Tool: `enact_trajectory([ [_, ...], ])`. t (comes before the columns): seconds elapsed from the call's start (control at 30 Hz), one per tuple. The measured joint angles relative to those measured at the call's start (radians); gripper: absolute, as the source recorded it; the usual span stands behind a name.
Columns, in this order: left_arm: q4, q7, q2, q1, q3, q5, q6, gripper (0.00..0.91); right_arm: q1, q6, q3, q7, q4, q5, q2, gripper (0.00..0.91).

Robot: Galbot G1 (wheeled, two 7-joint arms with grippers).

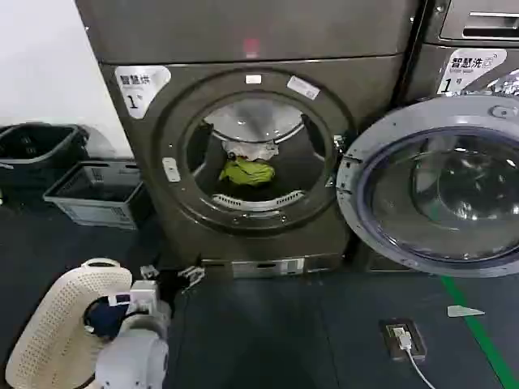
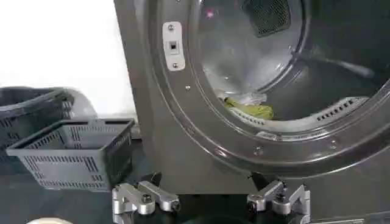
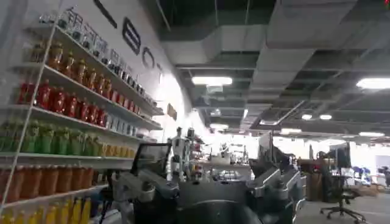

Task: Grasp the clothes from the dryer.

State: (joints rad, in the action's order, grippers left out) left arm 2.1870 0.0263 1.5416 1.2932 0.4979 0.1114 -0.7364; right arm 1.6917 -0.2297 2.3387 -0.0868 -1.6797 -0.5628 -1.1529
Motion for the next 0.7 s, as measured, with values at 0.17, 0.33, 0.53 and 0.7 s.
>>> enact_trajectory([
  [0.17,0.003,0.002,-0.002,0.005,0.0,0.0,0.0,0.907,0.001,0.027,-0.007,0.015,0.007,-0.001,-0.002,0.907],
  [0.33,0.003,0.003,-0.003,0.003,-0.001,0.0,0.0,0.907,0.0,0.031,-0.011,0.039,0.01,-0.007,-0.001,0.907],
  [0.53,0.012,0.004,-0.007,0.004,-0.001,0.001,0.0,0.907,-0.001,0.034,-0.017,0.059,0.012,-0.014,0.0,0.907],
  [0.7,0.015,0.009,-0.007,0.007,-0.002,0.001,0.0,0.907,-0.001,0.034,-0.018,0.067,0.012,-0.017,-0.001,0.907],
])
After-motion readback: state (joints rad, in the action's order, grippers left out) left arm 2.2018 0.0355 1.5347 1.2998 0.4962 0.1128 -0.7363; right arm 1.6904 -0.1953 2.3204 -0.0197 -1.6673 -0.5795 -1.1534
